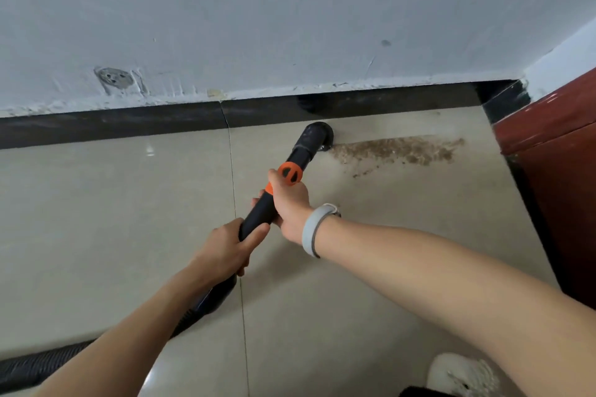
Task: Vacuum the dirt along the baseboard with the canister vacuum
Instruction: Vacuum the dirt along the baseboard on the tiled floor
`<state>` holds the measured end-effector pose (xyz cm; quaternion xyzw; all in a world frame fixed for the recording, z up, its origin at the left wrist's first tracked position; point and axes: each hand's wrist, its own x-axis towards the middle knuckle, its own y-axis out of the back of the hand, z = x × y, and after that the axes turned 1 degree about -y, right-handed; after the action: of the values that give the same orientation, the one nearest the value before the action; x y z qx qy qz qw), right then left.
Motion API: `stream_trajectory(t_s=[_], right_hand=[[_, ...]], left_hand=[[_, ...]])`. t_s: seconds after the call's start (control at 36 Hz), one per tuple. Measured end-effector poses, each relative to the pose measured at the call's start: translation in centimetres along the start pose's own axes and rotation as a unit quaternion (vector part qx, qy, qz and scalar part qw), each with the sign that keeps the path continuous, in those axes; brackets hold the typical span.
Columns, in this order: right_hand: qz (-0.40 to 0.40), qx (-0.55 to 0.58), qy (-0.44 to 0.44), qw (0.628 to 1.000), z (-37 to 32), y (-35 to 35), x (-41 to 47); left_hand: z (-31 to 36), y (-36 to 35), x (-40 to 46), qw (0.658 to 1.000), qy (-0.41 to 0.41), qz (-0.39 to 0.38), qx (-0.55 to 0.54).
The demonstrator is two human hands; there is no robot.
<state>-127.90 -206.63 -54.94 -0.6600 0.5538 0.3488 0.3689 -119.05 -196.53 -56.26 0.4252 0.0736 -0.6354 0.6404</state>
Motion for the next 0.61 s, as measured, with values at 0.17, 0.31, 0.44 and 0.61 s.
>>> stream_trajectory(t_s=[0.17,0.31,0.44,0.61], right_hand=[[-0.01,-0.029,0.008,1.0,-0.7,2.9,1.2],[-0.025,-0.058,0.004,0.998,-1.4,3.3,0.9],[-0.025,-0.113,0.007,0.993,-1.3,4.1,-0.2],[-0.015,-0.186,0.022,0.982,0.2,4.9,-0.6]], left_hand=[[2.9,-2.6,-0.3,0.999,0.039,0.014,0.002],[5.3,-3.3,-1.5,0.997,0.074,0.036,-0.005],[6.7,-4.8,-3.2,0.993,0.099,0.055,-0.033],[5.8,-8.0,-4.3,0.984,0.1,0.127,-0.078]])
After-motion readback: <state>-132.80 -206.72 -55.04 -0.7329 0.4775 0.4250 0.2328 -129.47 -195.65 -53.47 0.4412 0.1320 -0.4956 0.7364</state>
